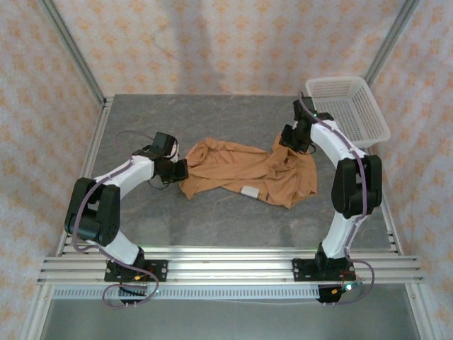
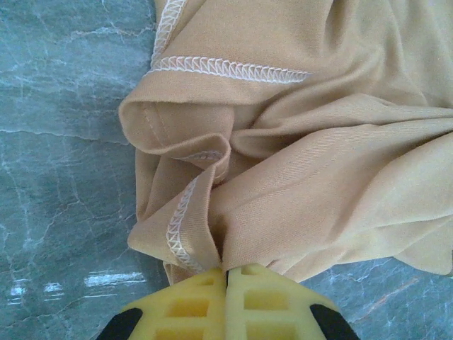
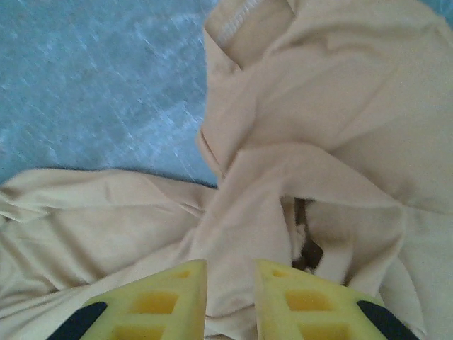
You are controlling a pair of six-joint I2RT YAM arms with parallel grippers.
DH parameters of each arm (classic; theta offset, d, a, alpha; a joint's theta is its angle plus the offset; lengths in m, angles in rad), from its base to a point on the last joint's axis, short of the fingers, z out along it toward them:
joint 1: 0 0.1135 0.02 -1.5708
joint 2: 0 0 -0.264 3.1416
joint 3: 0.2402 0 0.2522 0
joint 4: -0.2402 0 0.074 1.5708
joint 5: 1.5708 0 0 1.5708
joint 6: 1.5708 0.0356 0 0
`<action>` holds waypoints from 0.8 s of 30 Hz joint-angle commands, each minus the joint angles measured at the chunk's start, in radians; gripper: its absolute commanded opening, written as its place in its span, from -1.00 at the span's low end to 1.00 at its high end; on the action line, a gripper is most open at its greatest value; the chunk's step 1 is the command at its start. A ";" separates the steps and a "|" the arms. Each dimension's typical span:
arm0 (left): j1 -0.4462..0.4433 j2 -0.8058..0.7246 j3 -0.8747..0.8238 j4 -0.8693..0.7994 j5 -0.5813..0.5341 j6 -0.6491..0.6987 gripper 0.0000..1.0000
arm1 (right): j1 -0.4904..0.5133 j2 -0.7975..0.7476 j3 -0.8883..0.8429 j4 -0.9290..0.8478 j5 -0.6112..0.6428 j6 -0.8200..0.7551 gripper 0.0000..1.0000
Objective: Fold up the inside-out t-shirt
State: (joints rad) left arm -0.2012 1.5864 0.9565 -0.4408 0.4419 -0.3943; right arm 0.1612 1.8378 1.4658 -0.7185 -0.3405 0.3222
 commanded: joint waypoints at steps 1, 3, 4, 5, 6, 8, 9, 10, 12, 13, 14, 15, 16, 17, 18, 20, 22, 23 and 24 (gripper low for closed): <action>-0.008 0.010 0.001 0.010 0.009 -0.001 -1.00 | 0.004 -0.007 -0.056 0.025 0.058 -0.040 -0.48; -0.008 0.007 0.002 0.008 0.006 -0.002 -1.00 | 0.004 0.007 -0.070 0.034 0.060 -0.050 -0.37; -0.008 0.005 0.002 0.007 0.005 -0.002 -1.00 | 0.004 0.017 -0.071 0.039 0.058 -0.053 -0.31; -0.009 0.007 0.004 0.005 0.004 0.000 -1.00 | 0.003 0.026 -0.071 0.044 0.053 -0.056 -0.26; -0.008 0.008 0.005 0.004 0.004 0.000 -1.00 | 0.004 0.040 -0.069 0.047 0.046 -0.057 -0.20; -0.008 0.009 0.005 0.002 0.003 0.001 -1.00 | 0.004 0.062 -0.059 0.054 0.033 -0.052 -0.14; -0.008 0.009 0.005 0.002 0.003 0.000 -1.00 | 0.006 0.072 -0.056 0.063 0.022 -0.047 -0.13; -0.008 0.010 0.006 0.002 0.003 0.001 -1.00 | 0.006 0.079 -0.055 0.072 0.011 -0.041 -0.12; -0.008 0.011 0.007 0.001 0.001 0.001 -1.00 | 0.013 0.096 -0.051 0.086 -0.003 -0.027 -0.10; -0.008 0.011 0.007 0.000 0.001 0.002 -1.00 | 0.018 0.104 -0.047 0.089 -0.004 -0.024 -0.08; -0.007 0.011 0.007 -0.001 0.000 0.002 -1.00 | 0.025 0.115 -0.043 0.090 -0.004 -0.022 -0.07; -0.008 0.012 0.008 -0.001 0.000 0.002 -1.00 | 0.031 0.126 -0.036 0.088 -0.005 -0.023 -0.05; -0.009 0.011 0.008 -0.002 0.000 0.002 -1.00 | 0.035 0.138 -0.031 0.087 -0.009 -0.021 -0.02; -0.008 0.011 0.010 -0.003 0.000 0.002 -1.00 | 0.039 0.147 -0.026 0.087 -0.013 -0.020 0.00; -0.008 0.011 0.011 -0.003 0.001 0.001 -1.00 | 0.043 0.152 -0.023 0.088 -0.019 -0.017 0.00; -0.008 0.010 0.011 -0.004 0.001 0.002 -1.00 | 0.050 0.148 -0.025 0.095 -0.022 -0.006 0.00; -0.008 0.009 0.013 -0.007 -0.001 0.004 -1.00 | 0.057 0.130 -0.025 0.099 -0.018 0.002 0.00; -0.007 0.007 0.014 -0.009 -0.002 0.005 -1.00 | 0.057 0.118 -0.027 0.099 -0.008 0.004 -0.05; -0.009 0.006 0.016 -0.010 -0.003 0.005 -1.00 | 0.060 0.104 -0.027 0.095 0.002 0.008 -0.19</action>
State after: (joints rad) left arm -0.2031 1.5864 0.9565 -0.4408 0.4416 -0.3939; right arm 0.2138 1.9816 1.4132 -0.6331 -0.3576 0.3069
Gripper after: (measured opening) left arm 0.059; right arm 0.434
